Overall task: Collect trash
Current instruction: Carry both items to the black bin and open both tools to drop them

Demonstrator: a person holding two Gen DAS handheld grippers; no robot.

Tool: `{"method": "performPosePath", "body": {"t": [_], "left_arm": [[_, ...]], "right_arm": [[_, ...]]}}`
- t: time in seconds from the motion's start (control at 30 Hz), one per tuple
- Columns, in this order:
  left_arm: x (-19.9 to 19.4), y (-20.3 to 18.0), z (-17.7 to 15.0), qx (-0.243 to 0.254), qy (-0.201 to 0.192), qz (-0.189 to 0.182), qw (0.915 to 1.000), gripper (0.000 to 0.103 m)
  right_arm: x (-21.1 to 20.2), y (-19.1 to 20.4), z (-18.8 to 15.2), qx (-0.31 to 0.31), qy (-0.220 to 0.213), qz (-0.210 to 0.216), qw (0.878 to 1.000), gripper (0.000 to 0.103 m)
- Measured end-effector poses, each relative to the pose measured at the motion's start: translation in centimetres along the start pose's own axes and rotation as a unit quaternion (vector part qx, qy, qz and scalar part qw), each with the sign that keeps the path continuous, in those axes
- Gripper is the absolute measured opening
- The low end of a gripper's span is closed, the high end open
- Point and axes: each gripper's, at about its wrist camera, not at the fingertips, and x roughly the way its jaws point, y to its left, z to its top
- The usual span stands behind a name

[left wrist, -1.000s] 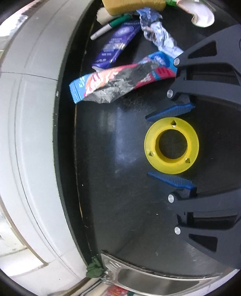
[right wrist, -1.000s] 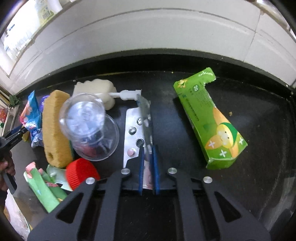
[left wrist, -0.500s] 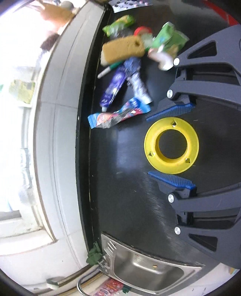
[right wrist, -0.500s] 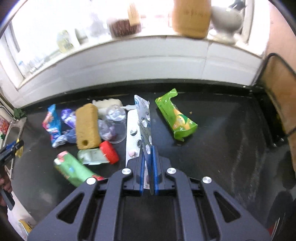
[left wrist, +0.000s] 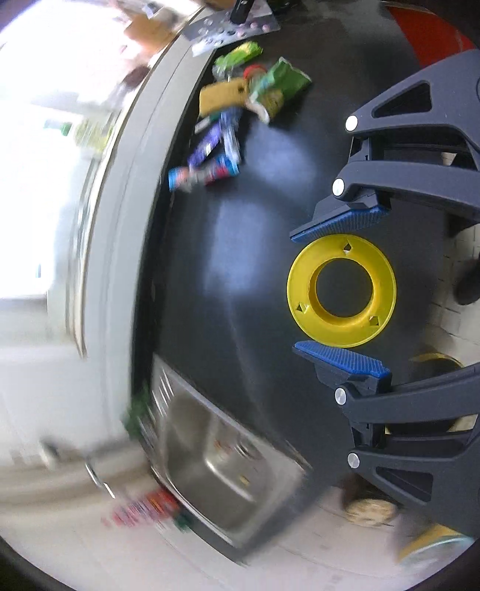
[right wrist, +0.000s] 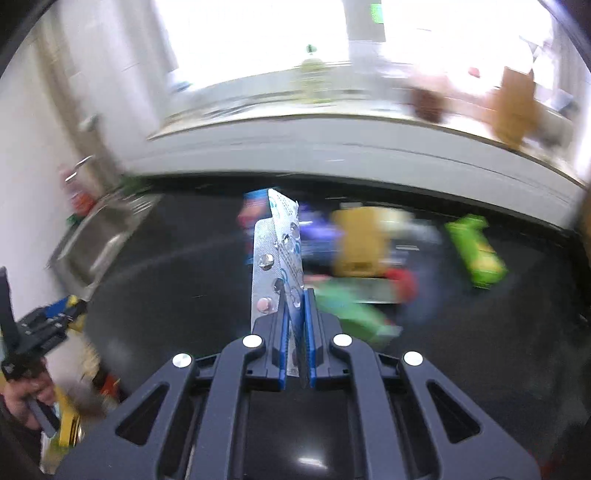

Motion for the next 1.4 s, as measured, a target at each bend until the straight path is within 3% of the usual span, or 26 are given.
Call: {"method": "performPosePath", "body": {"t": [0.17,0.33,0.43,0.57,0.83,1.2,1.27,1.3,1.37,1.4], "left_arm": [[-3.3,8.8,-5.8,-0.073,0.010,0.059,0.9956,0.054],[-5.0,15.8,-11.7,-0.136,0.029,0.107,0.9845,0.054],[-4.7,18.5,-14.9,-0.161,0.039,0.113,0.9796,0.054],[-3.5,20.7,-17.7,-0.181,0.049,0.107,0.9764,0.054],[0.4,23.4,-20.5,-0.215,0.066,0.074,0.9715,0.054],[2.5,24.6,-21.6,-0.221,0.070,0.053,0.9712,0.054],[2.7,24.6,-21.7,-0.215,0.072,0.051,0.9726,0.064],[2.8,24.7,-21.7,-0.215,0.072,0.055,0.9725,0.070],[2.8,24.8,-21.8,-0.215,0.066,0.060,0.9725,0.076],[2.9,24.8,-21.8,-0.217,0.067,0.057,0.9721,0.076]], "right_arm": [[4.4,13.4,-1.0,-0.083,0.048,0.114,0.989,0.009],[7.7,26.8,-4.8,-0.174,0.107,0.203,0.958,0.009],[9.6,32.4,-7.4,-0.208,0.142,0.227,0.941,0.009],[12.4,37.3,-10.8,-0.246,0.185,0.227,0.924,0.009],[15.9,41.9,-15.0,-0.301,0.224,0.200,0.905,0.009],[19.4,44.8,-16.1,-0.332,0.240,0.173,0.895,0.009],[19.6,44.9,-16.2,-0.333,0.246,0.174,0.894,0.009],[19.7,44.9,-16.2,-0.335,0.247,0.171,0.893,0.015],[19.8,44.9,-15.9,-0.330,0.240,0.170,0.897,0.040],[19.6,44.8,-15.7,-0.327,0.235,0.172,0.899,0.061]]}}
